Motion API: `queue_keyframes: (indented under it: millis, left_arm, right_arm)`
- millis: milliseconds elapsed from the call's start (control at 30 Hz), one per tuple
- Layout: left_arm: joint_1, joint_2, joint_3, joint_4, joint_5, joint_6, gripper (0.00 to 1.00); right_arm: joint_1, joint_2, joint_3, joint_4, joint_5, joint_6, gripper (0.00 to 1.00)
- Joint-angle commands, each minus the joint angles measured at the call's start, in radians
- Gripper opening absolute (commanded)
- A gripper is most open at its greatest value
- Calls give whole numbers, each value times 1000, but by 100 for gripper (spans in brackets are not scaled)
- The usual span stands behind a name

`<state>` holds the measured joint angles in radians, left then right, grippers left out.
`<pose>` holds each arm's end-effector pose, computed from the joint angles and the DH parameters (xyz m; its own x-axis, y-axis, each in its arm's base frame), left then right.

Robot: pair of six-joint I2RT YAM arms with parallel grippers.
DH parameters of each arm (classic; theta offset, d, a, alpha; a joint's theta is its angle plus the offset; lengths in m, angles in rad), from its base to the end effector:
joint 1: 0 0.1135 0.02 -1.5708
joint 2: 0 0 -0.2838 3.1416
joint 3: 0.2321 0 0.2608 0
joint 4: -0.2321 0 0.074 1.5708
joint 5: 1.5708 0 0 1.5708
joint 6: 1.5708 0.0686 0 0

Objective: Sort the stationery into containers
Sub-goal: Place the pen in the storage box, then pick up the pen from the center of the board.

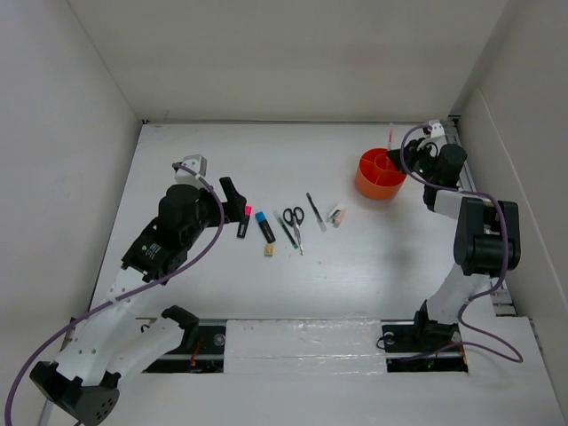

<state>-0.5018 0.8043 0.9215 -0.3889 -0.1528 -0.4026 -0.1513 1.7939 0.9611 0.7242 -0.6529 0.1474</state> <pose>0.1846 -0.0894 0.3691 -0.3524 -0.2484 -0.9023 0.2269 0.9127 -0.3399 0.4271 -0.0230 0.2289 -0.1761 0.1449 -0.9737 -0.4564 0.8644 0.2111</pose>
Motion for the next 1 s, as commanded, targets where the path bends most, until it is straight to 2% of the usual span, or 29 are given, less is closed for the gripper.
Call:
queue_keyframes:
  millis: [0,100,233,267,300,467,533,600,633,700,733,767,833,867,900,967]
  left_arm:
    - [3,-5,2,36,-2,11,100]
    - [3,-5,2,36,-2,11,100]
    - [3,-5,2,36,-2,11,100]
    - [3,-5,2,36,-2,11,100]
    - [3,-5,2,36,-2,11,100]
    - [3,-5,2,27,-11,11,100]
    - [3,-5,2,27,-20,11,100]
    - [3,-5,2,27,-36,11,100]
    - [3,-5,2,16,-66,-1,100]
    - [3,9,13,-7,-114,-21,100]
    - [3,18,13,-21,-184,-51,100]
    - [3,27,23,-37,-220,-68,100]
    - [3,58,36,-82,-284,-102,100]
    - [3,58,46,-93,-325,-116,100]
    - [3,70,46,-93,-336,-137,100]
    - [3,70,46,-107,-346,-137,100]
  right_arm:
    - [-8,-45,21,24,-25,-26,14]
    - [-8,-57,2,24,-36,-35,18]
    - [-8,-91,-21,24,-27,-35,34]
    - [-8,-106,-21,24,-37,-35,52]
    - [-8,-107,-31,24,-37,-35,58]
    - [-8,-180,-51,33,-28,9,63]
    - [1,-224,-71,52,-2,33,75]
    - [31,-318,-90,43,60,44,100]
    - [56,-355,-90,-20,169,44,100]
    - [183,-465,-67,-138,365,-9,100]
    - [246,-491,-44,-276,492,-9,100]
    - [377,-507,-13,-354,745,-34,100]
    - [491,-507,103,-501,968,-49,100]
    - [530,-507,134,-607,1024,-39,100]
    - [579,-498,175,-640,1012,-23,100]
    - [592,-508,176,-642,902,24,100]
